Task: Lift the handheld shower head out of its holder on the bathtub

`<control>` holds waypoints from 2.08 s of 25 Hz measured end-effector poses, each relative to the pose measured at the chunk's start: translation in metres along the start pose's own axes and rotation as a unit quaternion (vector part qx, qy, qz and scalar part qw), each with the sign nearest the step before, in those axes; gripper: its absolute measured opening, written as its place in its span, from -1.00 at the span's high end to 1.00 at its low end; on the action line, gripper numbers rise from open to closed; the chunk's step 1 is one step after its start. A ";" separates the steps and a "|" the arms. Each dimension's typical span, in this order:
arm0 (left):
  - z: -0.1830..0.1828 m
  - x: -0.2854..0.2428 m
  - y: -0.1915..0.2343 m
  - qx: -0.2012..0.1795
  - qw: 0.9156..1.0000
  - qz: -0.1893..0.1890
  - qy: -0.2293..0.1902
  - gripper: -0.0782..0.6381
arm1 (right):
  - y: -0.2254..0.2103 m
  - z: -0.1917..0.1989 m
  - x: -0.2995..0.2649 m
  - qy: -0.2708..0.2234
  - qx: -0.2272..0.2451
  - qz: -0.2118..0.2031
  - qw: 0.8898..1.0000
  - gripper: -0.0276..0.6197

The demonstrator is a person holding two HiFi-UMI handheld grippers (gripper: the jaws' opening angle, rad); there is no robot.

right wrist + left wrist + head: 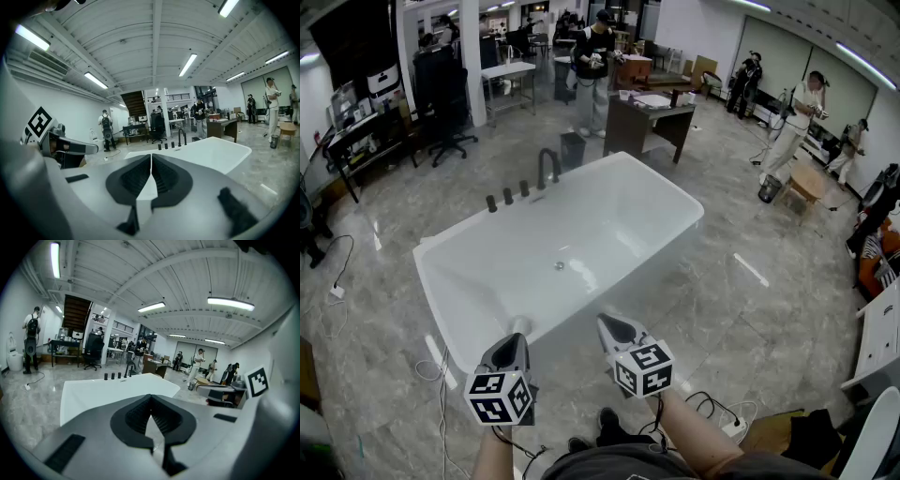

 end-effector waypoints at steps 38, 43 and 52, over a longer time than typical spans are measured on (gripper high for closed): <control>0.038 -0.006 -0.019 -0.005 0.999 0.013 0.037 0.74 | -0.024 0.021 0.013 0.023 0.020 0.039 0.999 0.82; 0.016 -0.048 -0.021 0.001 1.000 -0.014 0.028 0.74 | -0.066 0.019 -0.016 0.031 -0.005 0.008 0.999 0.82; -0.016 -0.145 -0.076 0.022 0.999 -0.026 0.042 0.74 | -0.184 -0.004 -0.044 0.042 -0.015 -0.028 0.999 0.82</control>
Point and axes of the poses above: the fingertips, and each gripper's own axes: x backward along the fingers, y to its left, z out of its underside, the point moved 1 cm from there along x, backward along the fingers, and after that the axes turned 8 degrees about -z, right-handed, at the moved point
